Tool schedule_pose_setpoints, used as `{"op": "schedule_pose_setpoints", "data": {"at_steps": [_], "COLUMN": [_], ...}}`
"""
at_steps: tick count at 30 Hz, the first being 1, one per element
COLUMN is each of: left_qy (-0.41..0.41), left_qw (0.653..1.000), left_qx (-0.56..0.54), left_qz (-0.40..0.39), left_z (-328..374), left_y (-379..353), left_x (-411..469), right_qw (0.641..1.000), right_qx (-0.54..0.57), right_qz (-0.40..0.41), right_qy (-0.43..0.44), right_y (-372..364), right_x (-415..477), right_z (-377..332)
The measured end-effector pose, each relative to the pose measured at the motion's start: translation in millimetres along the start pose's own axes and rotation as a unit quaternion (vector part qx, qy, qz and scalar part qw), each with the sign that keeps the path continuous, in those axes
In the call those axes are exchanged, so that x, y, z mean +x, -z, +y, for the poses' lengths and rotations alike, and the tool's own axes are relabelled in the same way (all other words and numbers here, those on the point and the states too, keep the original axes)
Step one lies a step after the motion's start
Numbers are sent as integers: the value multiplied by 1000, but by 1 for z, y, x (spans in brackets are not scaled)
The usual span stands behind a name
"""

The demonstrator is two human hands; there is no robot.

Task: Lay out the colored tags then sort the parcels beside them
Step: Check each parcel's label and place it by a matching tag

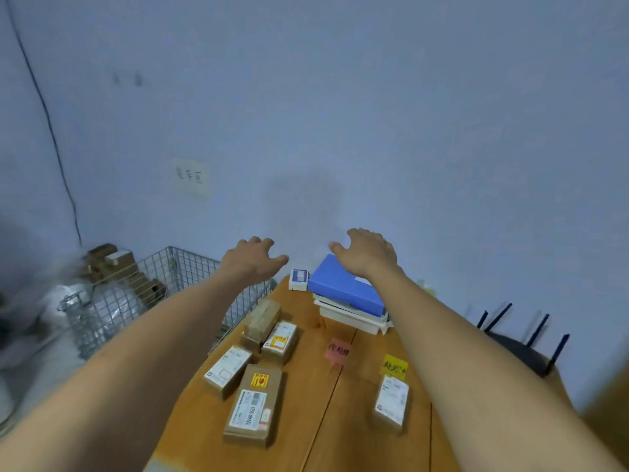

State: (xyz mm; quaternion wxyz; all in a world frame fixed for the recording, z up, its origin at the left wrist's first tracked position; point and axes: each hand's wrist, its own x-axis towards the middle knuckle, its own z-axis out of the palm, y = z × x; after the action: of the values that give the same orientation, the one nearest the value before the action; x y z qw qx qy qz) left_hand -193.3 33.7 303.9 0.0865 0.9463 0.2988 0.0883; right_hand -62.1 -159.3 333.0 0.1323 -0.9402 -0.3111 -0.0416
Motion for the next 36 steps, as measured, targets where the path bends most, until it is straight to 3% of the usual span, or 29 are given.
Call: {"op": "schedule_pose_setpoints", "data": {"at_steps": [21,30,36], "left_qy": [5,-11,-1], "left_qw": [992,980,961], "left_qx": [-65,-80,-74], "left_qz": [-110,-185,-265], "left_z": [-139,-176,-219], "left_y": [-95,-157,-216], "left_x": [192,237,231], "right_qw": [991,979,949], "right_qx": [58,109,169], "right_qz": [-98,-107,-175], "right_qy": [-65,-137,-202], "right_y": [-161,-231,-306], "right_x": [192,206,178], "right_z": [-89,-105,-141]}}
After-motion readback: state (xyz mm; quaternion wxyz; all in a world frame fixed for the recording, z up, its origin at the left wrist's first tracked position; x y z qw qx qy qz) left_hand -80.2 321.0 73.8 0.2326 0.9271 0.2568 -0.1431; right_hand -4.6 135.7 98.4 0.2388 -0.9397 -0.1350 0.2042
